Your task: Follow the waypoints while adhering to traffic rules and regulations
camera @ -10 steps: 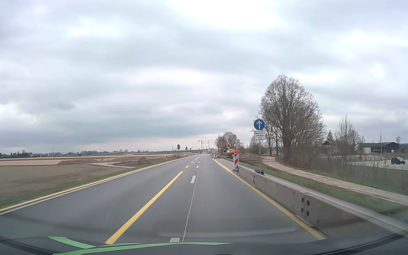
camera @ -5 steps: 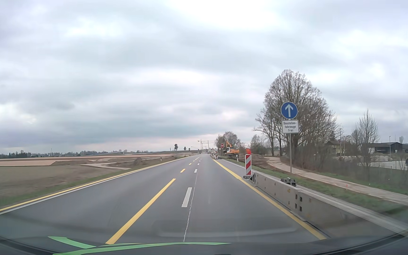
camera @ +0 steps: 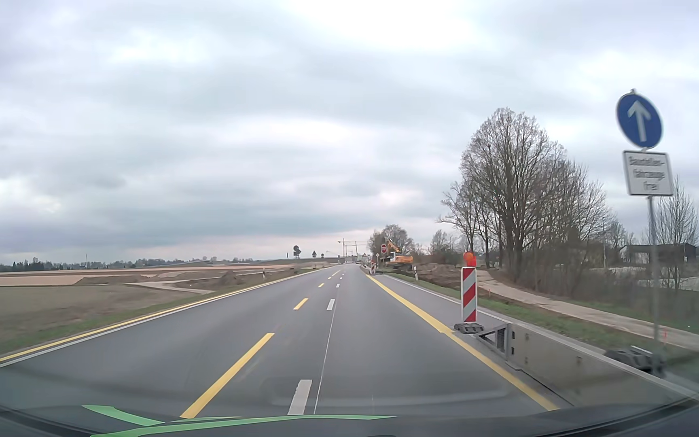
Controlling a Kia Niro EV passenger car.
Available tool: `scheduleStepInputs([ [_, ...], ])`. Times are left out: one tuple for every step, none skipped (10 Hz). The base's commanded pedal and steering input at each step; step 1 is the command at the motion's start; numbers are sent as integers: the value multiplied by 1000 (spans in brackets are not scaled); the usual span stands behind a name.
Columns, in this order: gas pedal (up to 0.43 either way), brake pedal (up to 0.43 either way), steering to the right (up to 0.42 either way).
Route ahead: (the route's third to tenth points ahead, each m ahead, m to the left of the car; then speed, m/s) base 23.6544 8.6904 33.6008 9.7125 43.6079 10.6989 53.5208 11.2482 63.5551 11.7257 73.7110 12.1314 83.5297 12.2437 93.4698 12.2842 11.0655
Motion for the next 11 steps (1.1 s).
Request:
scheduleStepInputs([
  [79,0,0],
  [67,0,0],
  [67,0,1],
  [67,0,0],
  [67,0,1],
  [79,0,1],
  [87,0,0],
  [98,0,1],
  [98,0,0],
  [98,0,1],
  [98,0,1],
])
